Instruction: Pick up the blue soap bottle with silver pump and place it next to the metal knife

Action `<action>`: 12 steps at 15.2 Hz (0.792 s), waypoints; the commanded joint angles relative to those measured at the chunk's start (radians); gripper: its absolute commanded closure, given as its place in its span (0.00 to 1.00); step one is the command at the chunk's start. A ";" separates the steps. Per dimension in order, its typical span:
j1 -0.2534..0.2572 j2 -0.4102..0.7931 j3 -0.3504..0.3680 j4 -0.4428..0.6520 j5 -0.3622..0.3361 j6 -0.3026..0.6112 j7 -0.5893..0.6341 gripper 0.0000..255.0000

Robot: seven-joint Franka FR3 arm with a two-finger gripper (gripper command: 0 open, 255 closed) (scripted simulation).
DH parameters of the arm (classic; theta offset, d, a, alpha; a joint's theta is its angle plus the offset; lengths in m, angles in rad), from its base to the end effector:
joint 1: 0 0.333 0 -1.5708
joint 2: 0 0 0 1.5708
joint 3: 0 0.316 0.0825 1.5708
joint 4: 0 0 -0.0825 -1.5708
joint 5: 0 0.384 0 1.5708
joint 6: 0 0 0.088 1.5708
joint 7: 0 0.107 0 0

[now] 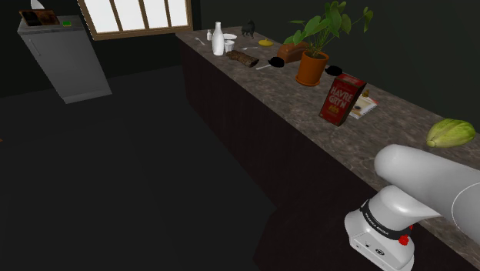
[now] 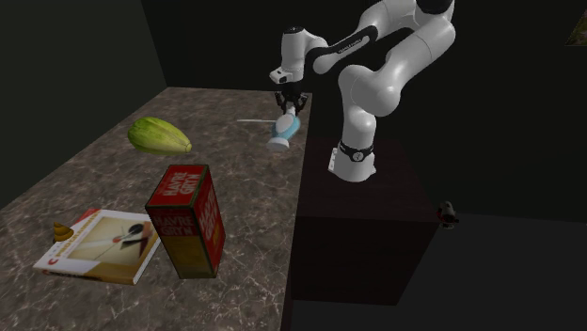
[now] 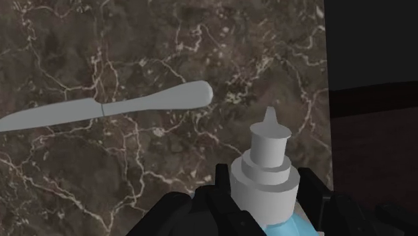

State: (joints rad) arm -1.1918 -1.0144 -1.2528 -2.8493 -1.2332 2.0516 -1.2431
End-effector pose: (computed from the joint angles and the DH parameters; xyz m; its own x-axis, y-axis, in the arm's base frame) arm -0.2152 -0.2518 0.2873 0.9748 -0.2000 -0.0993 -0.1937 -0.9786 0.0693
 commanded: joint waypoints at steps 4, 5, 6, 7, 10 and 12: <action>0.026 0.030 -0.070 -0.007 -0.059 0.047 0.025 1.00; 0.026 0.030 -0.070 -0.006 -0.059 0.047 0.025 1.00; 0.026 0.030 -0.070 -0.006 -0.060 0.047 0.025 1.00; 0.026 0.030 -0.070 -0.006 -0.060 0.047 0.025 1.00; 0.026 0.030 -0.070 -0.006 -0.060 0.047 0.025 1.00; 0.025 0.030 -0.070 -0.007 -0.059 0.047 0.025 0.00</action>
State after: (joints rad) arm -1.1664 -0.9843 -1.3229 -2.8559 -1.2926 2.0987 -1.2185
